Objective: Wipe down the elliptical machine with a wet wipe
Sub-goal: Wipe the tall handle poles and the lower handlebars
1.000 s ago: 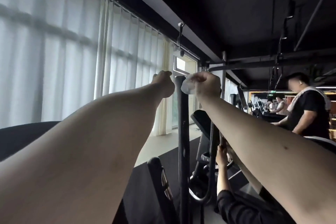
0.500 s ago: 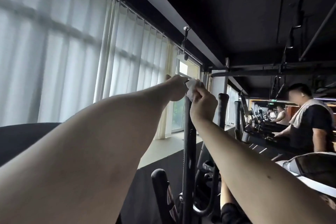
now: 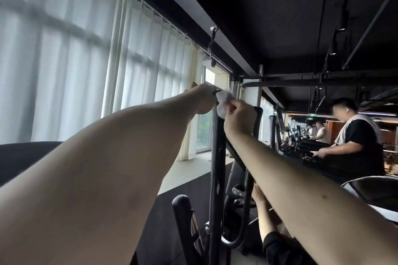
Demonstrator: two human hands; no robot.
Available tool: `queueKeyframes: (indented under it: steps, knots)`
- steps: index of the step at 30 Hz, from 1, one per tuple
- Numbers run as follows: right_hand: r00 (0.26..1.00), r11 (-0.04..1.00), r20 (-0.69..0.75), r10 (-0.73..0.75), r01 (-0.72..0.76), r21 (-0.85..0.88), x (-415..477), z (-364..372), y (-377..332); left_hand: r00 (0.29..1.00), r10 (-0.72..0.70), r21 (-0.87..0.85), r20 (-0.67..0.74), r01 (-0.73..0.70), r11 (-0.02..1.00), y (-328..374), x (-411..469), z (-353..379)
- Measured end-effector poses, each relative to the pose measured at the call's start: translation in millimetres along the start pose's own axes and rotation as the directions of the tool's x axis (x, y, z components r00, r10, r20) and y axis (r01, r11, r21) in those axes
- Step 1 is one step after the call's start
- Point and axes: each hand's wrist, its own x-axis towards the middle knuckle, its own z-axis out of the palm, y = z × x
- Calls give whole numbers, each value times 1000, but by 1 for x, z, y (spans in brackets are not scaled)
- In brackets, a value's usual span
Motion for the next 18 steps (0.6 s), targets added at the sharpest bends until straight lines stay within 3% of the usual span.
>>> queueKeyframes:
  steps: [3, 8, 13, 17, 18]
  knots:
    - [997, 995, 43, -72, 69, 69, 30, 0, -19, 1000, 1, -58, 13, 0, 998, -7, 2, -1]
    - [917, 923, 273, -292, 345, -171, 40, 10, -27, 997, -60, -161, 40, 66, 985, -25, 4, -1]
    - [750, 674, 403, -524, 655, -342, 36, 12, -16, 969, -242, -144, 47, 247, 958, -42, -8, 2]
    - [588, 445, 628, -509, 805, -393, 26, 8, -8, 954, -300, -36, 19, 301, 953, -48, -11, -1]
    - [568, 449, 657, -496, 815, -366, 23, 4, -5, 951, -307, -15, 38, 307, 951, -48, -11, 1]
